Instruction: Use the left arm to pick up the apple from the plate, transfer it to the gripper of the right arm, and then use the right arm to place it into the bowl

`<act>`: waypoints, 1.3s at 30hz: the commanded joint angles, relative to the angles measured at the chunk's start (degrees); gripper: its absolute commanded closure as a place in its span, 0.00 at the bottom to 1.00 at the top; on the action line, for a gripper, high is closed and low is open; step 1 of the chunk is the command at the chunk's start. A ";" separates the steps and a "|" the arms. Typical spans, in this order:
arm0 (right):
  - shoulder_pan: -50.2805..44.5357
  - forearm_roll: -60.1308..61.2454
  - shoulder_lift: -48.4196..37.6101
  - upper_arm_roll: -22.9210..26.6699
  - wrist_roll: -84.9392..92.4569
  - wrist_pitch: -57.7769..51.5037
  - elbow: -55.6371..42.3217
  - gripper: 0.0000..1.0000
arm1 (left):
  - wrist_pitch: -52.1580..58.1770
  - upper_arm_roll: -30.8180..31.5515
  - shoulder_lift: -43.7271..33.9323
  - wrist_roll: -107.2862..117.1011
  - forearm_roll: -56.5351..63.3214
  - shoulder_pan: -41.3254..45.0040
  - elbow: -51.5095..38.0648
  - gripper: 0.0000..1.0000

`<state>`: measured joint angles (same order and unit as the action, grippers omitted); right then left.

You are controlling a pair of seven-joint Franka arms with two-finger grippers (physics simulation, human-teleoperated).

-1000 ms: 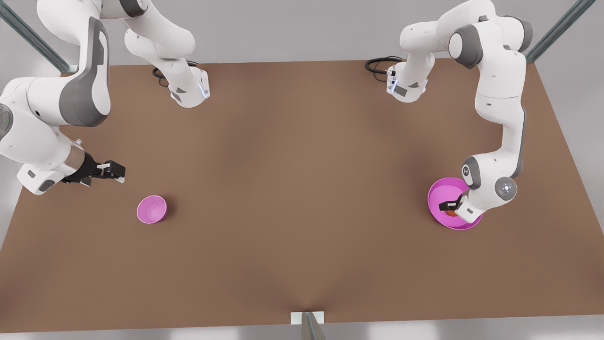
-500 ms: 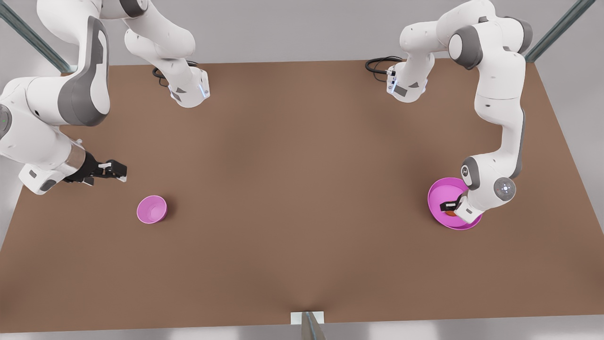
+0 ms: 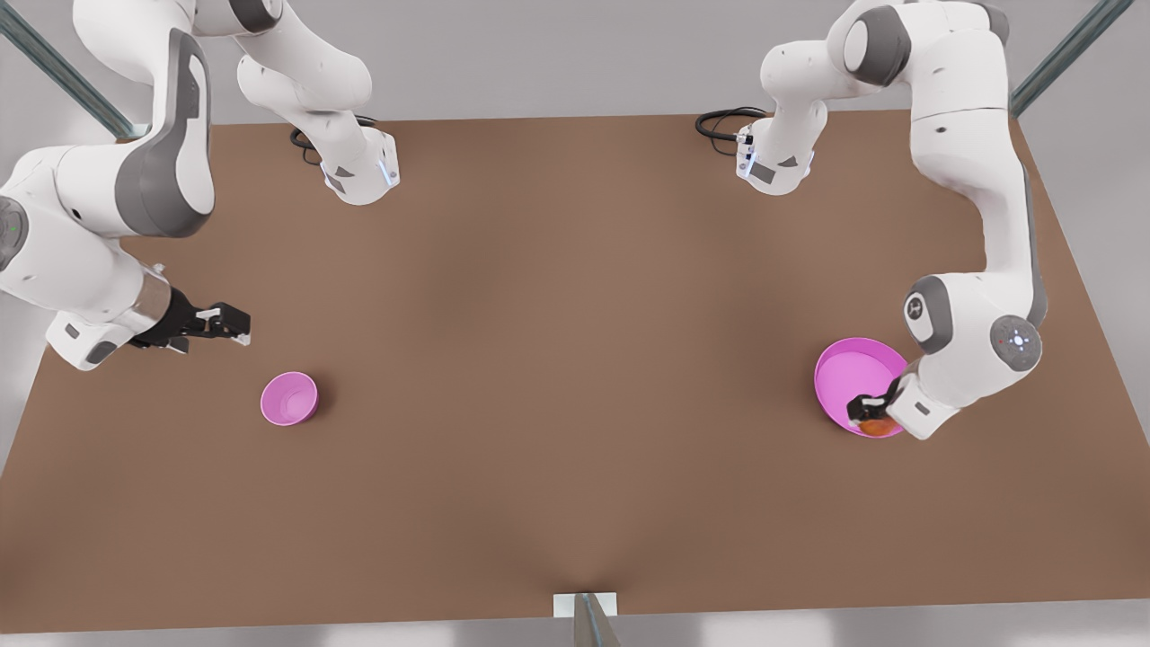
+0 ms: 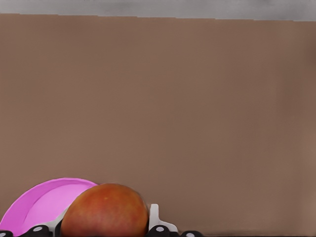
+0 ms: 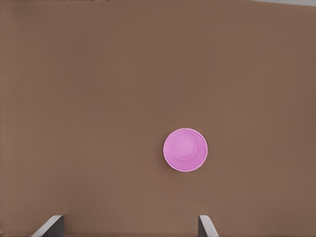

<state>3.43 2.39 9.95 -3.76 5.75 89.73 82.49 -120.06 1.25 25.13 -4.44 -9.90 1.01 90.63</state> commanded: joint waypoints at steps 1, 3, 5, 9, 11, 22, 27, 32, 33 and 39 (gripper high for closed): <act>0.35 4.98 0.16 -0.02 -0.22 0.18 0.13 0.00 | 17.75 1.91 -0.17 18.22 -13.18 1.80 -3.79 0.30; 0.35 13.24 2.00 0.07 -0.22 0.62 0.48 0.00 | 15.21 2.18 0.09 21.40 -28.39 4.17 -4.50 0.30; 0.70 24.48 4.64 0.07 -1.18 0.80 1.18 0.00 | 14.06 2.18 0.45 21.40 -36.40 6.46 -4.59 0.30; 2.11 43.04 4.12 -0.02 -1.19 8.53 10.84 0.00 | 2.91 2.97 2.82 13.50 -59.44 12.60 -4.59 0.30; 2.81 54.73 2.62 0.07 3.46 13.54 18.49 0.00 | -2.99 2.97 3.61 8.57 -64.45 18.15 -4.59 0.32; -0.08 78.38 14.75 -2.74 45.57 14.86 21.13 0.00 | -8.17 8.68 15.65 -51.97 -76.58 24.39 -13.64 0.32; -1.49 82.07 14.57 -4.15 57.26 18.47 25.70 0.00 | -10.72 12.81 21.80 -80.02 -79.48 24.39 -20.76 0.32; -1.85 87.43 16.42 -4.76 65.79 18.38 28.78 0.00 | -12.83 19.32 25.85 -100.42 -84.05 23.86 -20.76 0.30; -1.85 87.52 16.42 -4.85 65.88 18.29 28.78 0.00 | -12.83 19.41 25.93 -100.77 -84.05 23.86 -20.85 0.30; -3.25 87.08 16.33 -5.56 70.71 19.87 28.61 0.00 | -12.83 19.49 26.99 -103.14 -84.23 23.69 -21.20 0.30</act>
<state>0.43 89.14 26.33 -9.33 50.70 108.46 111.12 -132.50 20.72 52.16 -64.46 -93.54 24.70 69.47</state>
